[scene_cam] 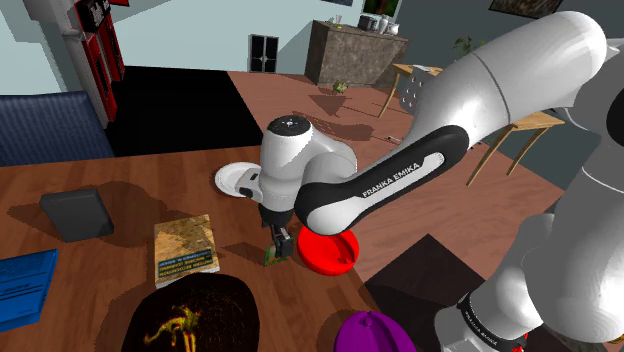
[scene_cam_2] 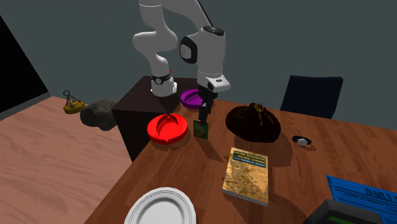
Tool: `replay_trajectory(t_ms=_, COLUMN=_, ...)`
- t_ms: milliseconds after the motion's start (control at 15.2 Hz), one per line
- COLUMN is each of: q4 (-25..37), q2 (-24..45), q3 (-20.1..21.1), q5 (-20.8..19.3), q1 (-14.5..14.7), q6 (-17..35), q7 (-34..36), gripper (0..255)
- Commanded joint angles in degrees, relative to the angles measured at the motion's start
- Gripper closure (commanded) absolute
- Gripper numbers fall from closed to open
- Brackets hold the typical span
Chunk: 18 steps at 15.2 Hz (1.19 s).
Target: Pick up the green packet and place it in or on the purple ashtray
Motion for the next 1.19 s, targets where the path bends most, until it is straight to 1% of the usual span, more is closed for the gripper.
replay_trajectory(t_ms=0, q4=-0.07, q2=1.28, q3=-0.21, q5=-0.72, q1=0.16, q6=1.3, q7=0.54, gripper=0)
replay_trajectory(t_ms=66, q4=-0.2, q2=2.25, q3=-0.43, q5=-1.28, q1=0.25, q6=2.33, q7=0.93, gripper=0)
replay_trajectory(t_ms=594, q4=-0.2, q2=2.24, q3=-0.44, q5=-1.27, q1=0.26, q6=2.33, q7=0.92, gripper=0)
replay_trajectory(t_ms=660, q4=-0.2, q2=2.24, q3=-0.44, q5=-1.27, q1=0.26, q6=2.33, q7=0.92, gripper=255)
replay_trajectory(t_ms=1122, q4=-0.2, q2=2.23, q3=-0.44, q5=-1.27, q1=0.26, q6=2.32, q7=0.92, gripper=255)
